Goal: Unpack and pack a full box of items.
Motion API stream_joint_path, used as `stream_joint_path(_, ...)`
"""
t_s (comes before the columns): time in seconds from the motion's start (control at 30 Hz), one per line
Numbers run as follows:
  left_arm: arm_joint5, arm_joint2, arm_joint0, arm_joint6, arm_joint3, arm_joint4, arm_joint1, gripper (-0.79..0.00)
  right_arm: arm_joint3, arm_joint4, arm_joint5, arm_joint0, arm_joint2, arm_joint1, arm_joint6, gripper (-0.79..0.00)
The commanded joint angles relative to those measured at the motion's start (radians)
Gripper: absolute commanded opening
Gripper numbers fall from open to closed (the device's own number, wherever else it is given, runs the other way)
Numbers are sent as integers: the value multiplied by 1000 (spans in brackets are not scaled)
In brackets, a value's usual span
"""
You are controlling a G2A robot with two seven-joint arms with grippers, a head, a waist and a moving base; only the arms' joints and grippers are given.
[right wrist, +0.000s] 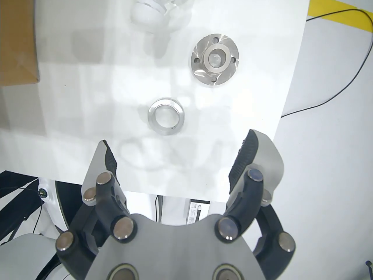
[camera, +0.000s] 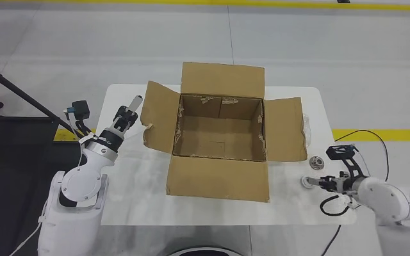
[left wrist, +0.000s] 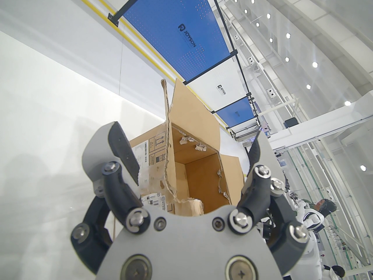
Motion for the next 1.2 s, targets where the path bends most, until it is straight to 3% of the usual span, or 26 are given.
stream_joint_path(0.0, 0, 0, 0, 0, 0, 0, 0, 0, 31, -14, 8, 21, -26, 0, 0, -55)
stream_joint_path(0.1, 0, 0, 0, 0, 0, 0, 0, 0, 70, -20, 7, 52, -59, -1, -11, -283)
stream_joint_path(0.17, 0, 0, 0, 0, 0, 0, 0, 0, 86, -40, 13, 69, -79, -1, -11, -394)
stream_joint_path(0.27, 0, 0, 0, 0, 0, 0, 0, 0, 106, -66, 27, 91, -106, -2, 5, -440)
stream_joint_path(1.17, 0, 0, 0, 0, 0, 0, 0, 0, 227, -71, 35, 199, -233, -7, 46, -539)
